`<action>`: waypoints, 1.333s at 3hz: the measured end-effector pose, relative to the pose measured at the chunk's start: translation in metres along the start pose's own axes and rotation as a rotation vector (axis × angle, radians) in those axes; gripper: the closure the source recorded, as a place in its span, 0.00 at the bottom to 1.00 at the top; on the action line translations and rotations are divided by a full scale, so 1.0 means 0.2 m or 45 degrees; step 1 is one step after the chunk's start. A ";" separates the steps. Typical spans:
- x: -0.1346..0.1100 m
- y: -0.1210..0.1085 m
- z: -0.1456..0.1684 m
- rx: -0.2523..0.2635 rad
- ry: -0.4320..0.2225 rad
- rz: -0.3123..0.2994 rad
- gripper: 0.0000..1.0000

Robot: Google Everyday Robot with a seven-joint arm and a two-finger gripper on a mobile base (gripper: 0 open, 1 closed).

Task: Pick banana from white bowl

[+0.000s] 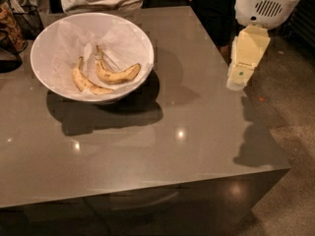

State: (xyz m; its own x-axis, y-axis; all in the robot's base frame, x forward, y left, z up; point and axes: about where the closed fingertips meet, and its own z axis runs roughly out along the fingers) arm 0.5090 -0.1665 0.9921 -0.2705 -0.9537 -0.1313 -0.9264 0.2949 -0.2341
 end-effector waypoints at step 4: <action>-0.42 -0.09 0.01 0.062 -0.032 -0.217 0.00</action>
Offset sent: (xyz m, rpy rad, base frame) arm 0.0029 0.0618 0.0191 -0.0540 0.0153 0.1593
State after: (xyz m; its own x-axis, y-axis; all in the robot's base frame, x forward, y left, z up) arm 0.5495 -0.0909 1.0066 -0.1032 -0.9886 -0.1097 -0.9444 0.1320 -0.3011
